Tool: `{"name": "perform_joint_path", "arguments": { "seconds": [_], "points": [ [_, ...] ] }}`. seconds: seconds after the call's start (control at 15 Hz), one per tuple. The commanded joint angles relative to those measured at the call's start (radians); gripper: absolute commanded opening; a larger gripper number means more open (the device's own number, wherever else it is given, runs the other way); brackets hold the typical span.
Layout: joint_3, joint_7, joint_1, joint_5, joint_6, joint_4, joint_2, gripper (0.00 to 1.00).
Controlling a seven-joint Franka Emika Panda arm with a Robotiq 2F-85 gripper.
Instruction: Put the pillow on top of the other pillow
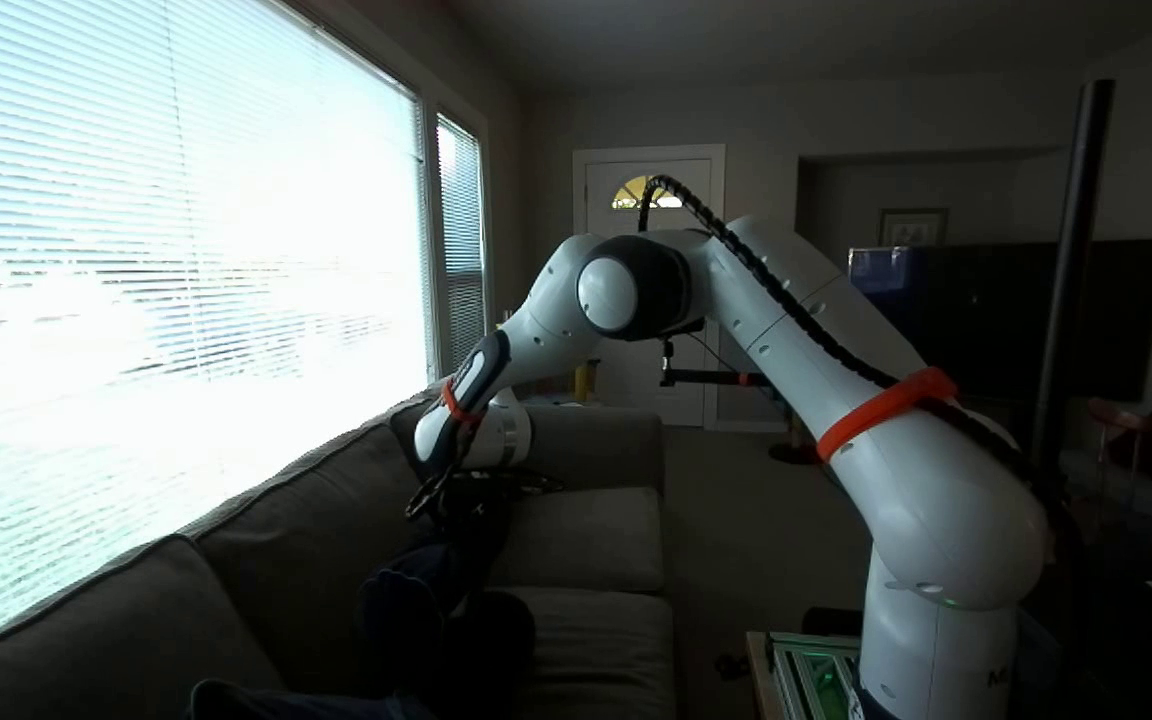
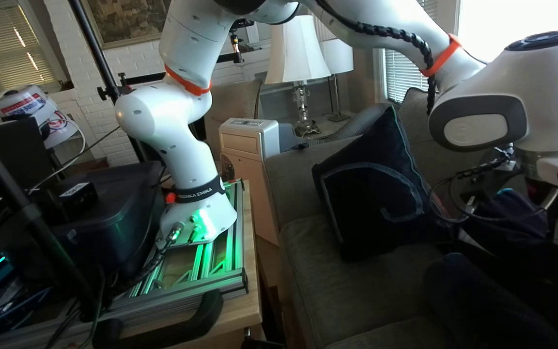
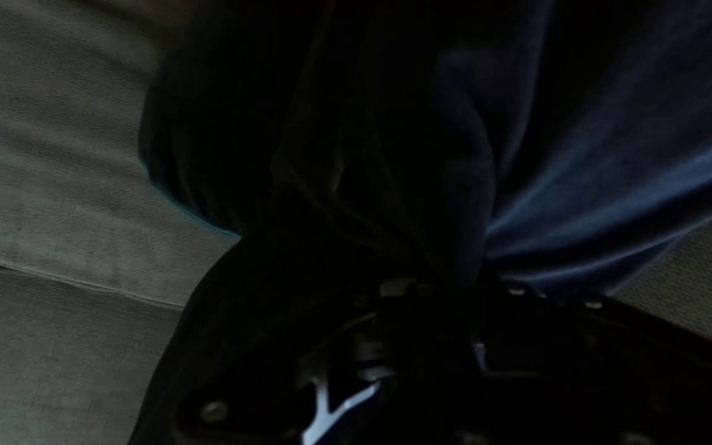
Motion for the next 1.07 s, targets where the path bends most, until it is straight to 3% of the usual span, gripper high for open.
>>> {"name": "perform_joint_path", "arguments": {
  "seconds": [0.0, 0.6, 0.87, 0.93, 1.0],
  "points": [
    [0.045, -0.035, -0.019, 0.043, 0.000, 0.012, 0.004, 0.03],
    [0.118, -0.067, -0.056, 0.114, 0.047, 0.046, 0.093, 0.03],
    [0.118, -0.058, -0.056, 0.110, 0.073, 0.080, 0.150, 0.03],
    [0.113, -0.052, -0.053, 0.105, 0.068, 0.091, 0.162, 0.10],
    [0.112, -0.049, -0.053, 0.103, 0.064, 0.101, 0.173, 0.38]
  ]
}}
